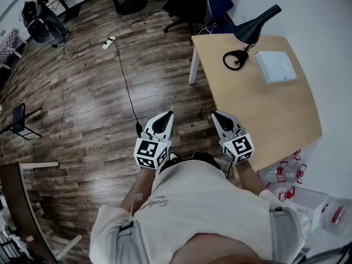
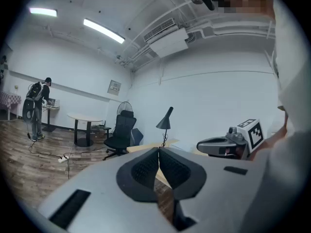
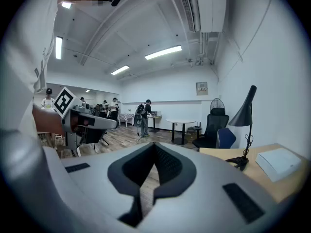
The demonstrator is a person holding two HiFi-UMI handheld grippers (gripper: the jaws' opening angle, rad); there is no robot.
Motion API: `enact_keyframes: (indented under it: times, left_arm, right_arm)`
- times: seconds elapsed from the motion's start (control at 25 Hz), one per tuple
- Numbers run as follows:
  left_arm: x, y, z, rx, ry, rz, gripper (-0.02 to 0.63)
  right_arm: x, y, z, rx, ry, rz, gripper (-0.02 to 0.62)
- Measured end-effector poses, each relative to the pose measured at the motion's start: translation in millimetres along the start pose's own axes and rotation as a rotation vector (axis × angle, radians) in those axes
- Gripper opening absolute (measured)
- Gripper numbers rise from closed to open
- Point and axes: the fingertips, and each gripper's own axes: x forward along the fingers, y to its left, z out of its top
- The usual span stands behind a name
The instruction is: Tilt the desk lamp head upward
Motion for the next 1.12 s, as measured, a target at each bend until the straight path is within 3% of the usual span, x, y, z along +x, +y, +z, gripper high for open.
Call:
enact_keyframes:
  times: [0.48, 0.84, 1.12]
  left_arm:
    - [3.2, 39.8, -16.0, -0.036, 0.038, -0.025, 0.015]
    - [53.4, 43.7, -20.7, -0.059, 0.086, -0.08, 0.015]
    - [118.4, 92.3, -11.5, -0.059, 0.131, -0.037, 0.015]
  right_arm:
    - [24.3, 1.3, -3.4, 0.087, -0.001, -0.074, -0.005]
    - [49.0, -52.0, -42.8, 0.158, 0.076, -0.19, -0.005]
    - [110.4, -111.9, -55.5, 0.224, 0.028, -0.229, -0.005]
